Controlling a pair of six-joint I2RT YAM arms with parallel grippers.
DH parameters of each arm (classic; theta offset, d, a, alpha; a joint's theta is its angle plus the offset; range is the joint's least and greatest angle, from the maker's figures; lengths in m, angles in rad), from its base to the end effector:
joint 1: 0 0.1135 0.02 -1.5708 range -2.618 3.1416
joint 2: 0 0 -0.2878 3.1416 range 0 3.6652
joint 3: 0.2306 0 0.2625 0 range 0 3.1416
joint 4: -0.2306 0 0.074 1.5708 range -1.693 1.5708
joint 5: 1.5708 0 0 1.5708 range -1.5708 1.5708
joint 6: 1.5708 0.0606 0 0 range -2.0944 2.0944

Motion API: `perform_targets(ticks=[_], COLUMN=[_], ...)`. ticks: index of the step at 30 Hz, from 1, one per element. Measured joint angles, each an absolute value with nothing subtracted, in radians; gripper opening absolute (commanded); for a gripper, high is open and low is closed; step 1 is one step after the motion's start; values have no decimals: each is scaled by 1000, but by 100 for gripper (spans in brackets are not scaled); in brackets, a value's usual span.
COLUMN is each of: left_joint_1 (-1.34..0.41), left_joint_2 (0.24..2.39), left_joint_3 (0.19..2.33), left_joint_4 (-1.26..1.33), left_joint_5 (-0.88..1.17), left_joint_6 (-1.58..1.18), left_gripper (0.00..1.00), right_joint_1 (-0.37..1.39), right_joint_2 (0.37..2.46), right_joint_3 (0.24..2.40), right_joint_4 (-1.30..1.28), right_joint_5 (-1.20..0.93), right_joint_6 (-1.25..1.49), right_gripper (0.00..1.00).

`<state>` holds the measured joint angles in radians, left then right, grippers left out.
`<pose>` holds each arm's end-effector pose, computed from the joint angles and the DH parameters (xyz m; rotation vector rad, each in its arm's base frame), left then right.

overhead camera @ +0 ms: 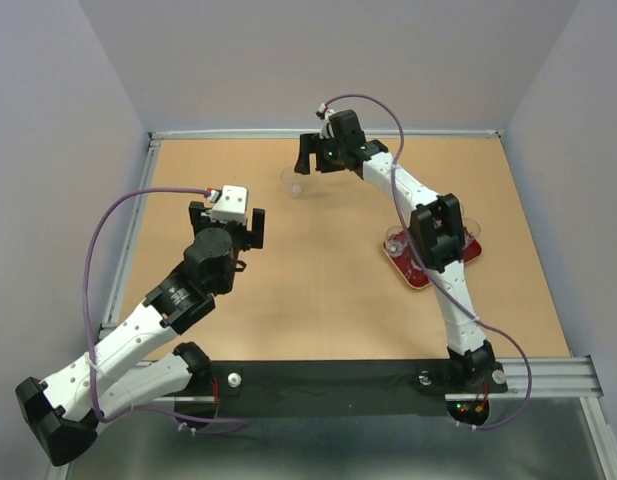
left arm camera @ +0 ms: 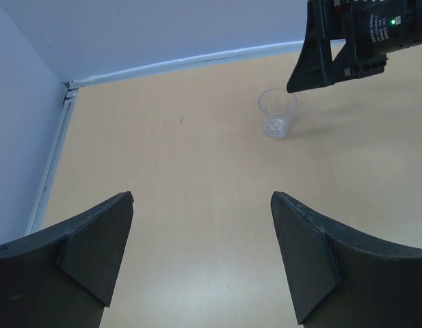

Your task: Place the glasses into the tray

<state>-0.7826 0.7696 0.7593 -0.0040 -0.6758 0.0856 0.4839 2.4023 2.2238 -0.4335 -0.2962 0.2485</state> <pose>0.1620 -0.1076 0.3694 0.1590 1.5739 -0.0095 0.5254 0.2961 0.2453 -0.4359 2.2059 0.7296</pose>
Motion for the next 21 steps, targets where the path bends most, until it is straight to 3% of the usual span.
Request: perform_targets(ticks=[3,15,21], left_joint_1=[-776,-745,-743], left_joint_2=[770,778,777], left_joint_3=[759,759,759], left_joint_4=[-2,4,4], left_joint_5=[-673,-654,-647], left_joint_6=[87,89,89], left_gripper=[93,93,93], right_joint_1=[484,485,486], right_joint_2=[2431,2519,2529], right_joint_3=[2257,2284,2284], right_joint_4=[-425,-391,-389], right_joint_5=[-234,-176,-173], right_joint_6=[315,378,379], right_gripper=[75,50,26])
